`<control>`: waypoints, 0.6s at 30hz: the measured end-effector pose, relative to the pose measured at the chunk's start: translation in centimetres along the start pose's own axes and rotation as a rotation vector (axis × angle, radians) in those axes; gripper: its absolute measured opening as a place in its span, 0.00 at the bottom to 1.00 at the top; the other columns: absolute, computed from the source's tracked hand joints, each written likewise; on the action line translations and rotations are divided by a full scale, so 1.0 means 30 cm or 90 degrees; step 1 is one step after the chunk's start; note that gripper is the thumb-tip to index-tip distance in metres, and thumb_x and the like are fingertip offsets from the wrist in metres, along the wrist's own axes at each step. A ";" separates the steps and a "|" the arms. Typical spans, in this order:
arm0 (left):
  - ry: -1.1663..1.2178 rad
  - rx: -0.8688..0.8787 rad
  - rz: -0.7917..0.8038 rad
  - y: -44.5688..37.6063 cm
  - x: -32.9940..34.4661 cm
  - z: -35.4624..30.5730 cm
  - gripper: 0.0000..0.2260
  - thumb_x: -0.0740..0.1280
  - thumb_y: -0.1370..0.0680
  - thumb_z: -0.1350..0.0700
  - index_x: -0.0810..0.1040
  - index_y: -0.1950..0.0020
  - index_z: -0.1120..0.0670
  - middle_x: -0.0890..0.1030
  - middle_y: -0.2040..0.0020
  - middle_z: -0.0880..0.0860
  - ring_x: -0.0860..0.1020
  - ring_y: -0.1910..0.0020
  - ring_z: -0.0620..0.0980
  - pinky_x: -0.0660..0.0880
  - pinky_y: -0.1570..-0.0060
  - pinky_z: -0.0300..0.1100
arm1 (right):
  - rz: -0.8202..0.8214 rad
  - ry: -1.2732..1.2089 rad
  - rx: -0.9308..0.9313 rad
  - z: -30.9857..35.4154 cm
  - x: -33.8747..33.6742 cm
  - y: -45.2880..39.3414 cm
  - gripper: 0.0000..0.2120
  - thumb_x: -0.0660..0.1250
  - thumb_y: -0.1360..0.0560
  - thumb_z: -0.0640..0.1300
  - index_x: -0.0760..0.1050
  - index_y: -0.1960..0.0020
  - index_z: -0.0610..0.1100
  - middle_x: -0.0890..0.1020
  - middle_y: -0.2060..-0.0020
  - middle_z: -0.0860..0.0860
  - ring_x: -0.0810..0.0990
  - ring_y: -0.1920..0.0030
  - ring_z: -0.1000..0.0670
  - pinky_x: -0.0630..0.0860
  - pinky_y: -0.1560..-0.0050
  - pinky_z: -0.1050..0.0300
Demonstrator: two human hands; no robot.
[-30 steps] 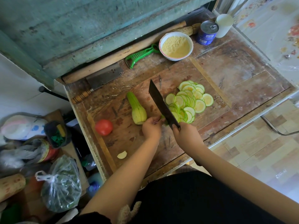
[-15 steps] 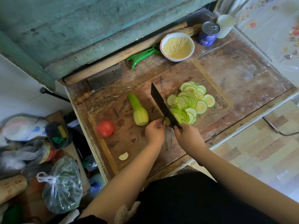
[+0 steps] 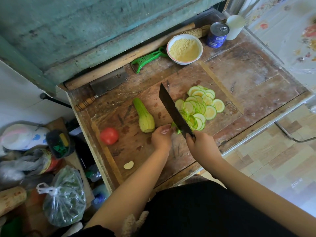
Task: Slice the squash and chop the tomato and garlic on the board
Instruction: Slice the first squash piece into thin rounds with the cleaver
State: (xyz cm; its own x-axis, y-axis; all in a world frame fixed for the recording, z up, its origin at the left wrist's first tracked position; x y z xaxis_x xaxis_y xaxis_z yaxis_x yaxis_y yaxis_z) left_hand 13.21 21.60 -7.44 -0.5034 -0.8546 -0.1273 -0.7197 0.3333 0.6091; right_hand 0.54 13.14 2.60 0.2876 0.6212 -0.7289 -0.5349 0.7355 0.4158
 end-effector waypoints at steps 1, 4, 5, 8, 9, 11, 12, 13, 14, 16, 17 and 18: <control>0.002 -0.003 0.000 0.001 0.000 0.001 0.09 0.71 0.26 0.63 0.80 0.48 0.63 0.80 0.55 0.53 0.75 0.61 0.39 0.71 0.61 0.29 | -0.001 -0.004 0.001 0.000 0.000 0.001 0.15 0.58 0.20 0.48 0.71 0.61 0.40 0.73 0.72 0.49 0.71 0.70 0.46 0.65 0.69 0.57; 0.006 -0.014 0.000 0.001 -0.002 0.002 0.07 0.72 0.27 0.62 0.80 0.50 0.61 0.80 0.56 0.52 0.76 0.61 0.40 0.72 0.60 0.32 | -0.007 -0.009 -0.001 0.002 -0.006 0.005 0.15 0.58 0.20 0.48 0.72 0.59 0.38 0.74 0.72 0.47 0.71 0.71 0.46 0.64 0.71 0.57; 0.008 -0.019 -0.001 0.000 -0.002 0.003 0.07 0.72 0.27 0.62 0.80 0.50 0.61 0.80 0.57 0.52 0.76 0.61 0.40 0.72 0.60 0.33 | -0.007 -0.010 -0.001 0.004 -0.006 0.005 0.15 0.58 0.20 0.48 0.72 0.59 0.38 0.74 0.72 0.47 0.71 0.71 0.46 0.63 0.71 0.57; 0.010 -0.028 -0.002 0.001 0.000 0.008 0.07 0.72 0.27 0.62 0.80 0.50 0.61 0.80 0.57 0.51 0.75 0.61 0.39 0.71 0.60 0.34 | -0.004 -0.009 0.000 0.004 -0.007 0.007 0.16 0.58 0.20 0.47 0.72 0.60 0.38 0.73 0.73 0.48 0.70 0.73 0.48 0.61 0.73 0.58; 0.007 -0.028 -0.003 0.002 -0.001 0.009 0.08 0.72 0.27 0.62 0.80 0.49 0.61 0.80 0.57 0.51 0.75 0.61 0.40 0.71 0.60 0.33 | -0.003 -0.008 0.001 0.003 -0.005 0.008 0.16 0.58 0.20 0.47 0.71 0.61 0.38 0.72 0.73 0.48 0.69 0.73 0.49 0.60 0.73 0.58; 0.009 -0.028 -0.002 0.004 -0.001 0.007 0.09 0.72 0.27 0.62 0.80 0.48 0.62 0.80 0.56 0.52 0.76 0.61 0.41 0.71 0.59 0.33 | 0.000 -0.004 0.004 0.002 -0.002 0.010 0.16 0.58 0.20 0.47 0.71 0.61 0.38 0.72 0.73 0.48 0.68 0.73 0.50 0.60 0.73 0.58; 0.010 -0.029 -0.002 0.005 -0.002 0.006 0.10 0.72 0.27 0.62 0.80 0.47 0.62 0.80 0.56 0.52 0.76 0.60 0.42 0.71 0.58 0.35 | 0.001 -0.003 0.006 0.001 -0.001 0.010 0.16 0.58 0.20 0.47 0.71 0.61 0.37 0.72 0.73 0.48 0.68 0.73 0.49 0.60 0.73 0.58; 0.009 -0.032 -0.004 0.006 -0.003 0.007 0.10 0.72 0.27 0.62 0.80 0.47 0.62 0.79 0.56 0.52 0.76 0.59 0.43 0.71 0.56 0.36 | 0.003 -0.003 0.008 0.000 0.000 0.008 0.16 0.57 0.20 0.48 0.72 0.60 0.37 0.72 0.73 0.48 0.69 0.73 0.49 0.61 0.73 0.58; 0.010 -0.035 -0.005 0.007 -0.003 0.007 0.10 0.72 0.27 0.62 0.80 0.47 0.62 0.80 0.56 0.52 0.76 0.58 0.44 0.71 0.55 0.37 | 0.005 -0.004 0.010 -0.001 0.001 0.007 0.16 0.57 0.20 0.48 0.72 0.59 0.37 0.73 0.72 0.48 0.69 0.73 0.48 0.61 0.73 0.58; 0.013 -0.041 -0.004 0.008 -0.003 0.006 0.09 0.72 0.27 0.62 0.81 0.48 0.62 0.80 0.56 0.52 0.77 0.57 0.46 0.71 0.55 0.37 | 0.009 -0.006 0.016 -0.003 0.007 0.003 0.16 0.57 0.20 0.48 0.73 0.58 0.37 0.73 0.71 0.47 0.71 0.71 0.47 0.64 0.72 0.58; 0.013 -0.044 -0.006 0.007 -0.004 0.007 0.09 0.73 0.28 0.62 0.81 0.48 0.62 0.80 0.56 0.52 0.77 0.57 0.46 0.71 0.54 0.38 | 0.012 -0.005 0.017 -0.003 0.010 0.002 0.17 0.57 0.20 0.48 0.73 0.58 0.37 0.73 0.71 0.47 0.71 0.71 0.46 0.65 0.71 0.57; 0.016 -0.046 -0.007 0.008 -0.004 0.008 0.09 0.73 0.28 0.63 0.81 0.49 0.62 0.80 0.55 0.53 0.77 0.56 0.47 0.71 0.53 0.39 | 0.016 -0.002 0.019 -0.003 0.014 0.001 0.17 0.57 0.20 0.48 0.73 0.58 0.36 0.74 0.71 0.47 0.72 0.70 0.45 0.66 0.70 0.57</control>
State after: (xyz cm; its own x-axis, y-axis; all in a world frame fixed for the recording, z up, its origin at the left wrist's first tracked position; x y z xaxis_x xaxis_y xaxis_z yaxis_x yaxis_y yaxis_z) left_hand 12.97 21.88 -7.45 -0.4829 -0.8682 -0.1141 -0.6878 0.2954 0.6631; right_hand 0.57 13.39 2.25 0.2775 0.6401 -0.7164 -0.5181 0.7277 0.4495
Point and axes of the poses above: each hand's wrist, its own y-axis away from the middle knuckle, its own x-axis out of the palm, z = x × y, the point moved 9 cm from there along -y, towards the middle knuckle
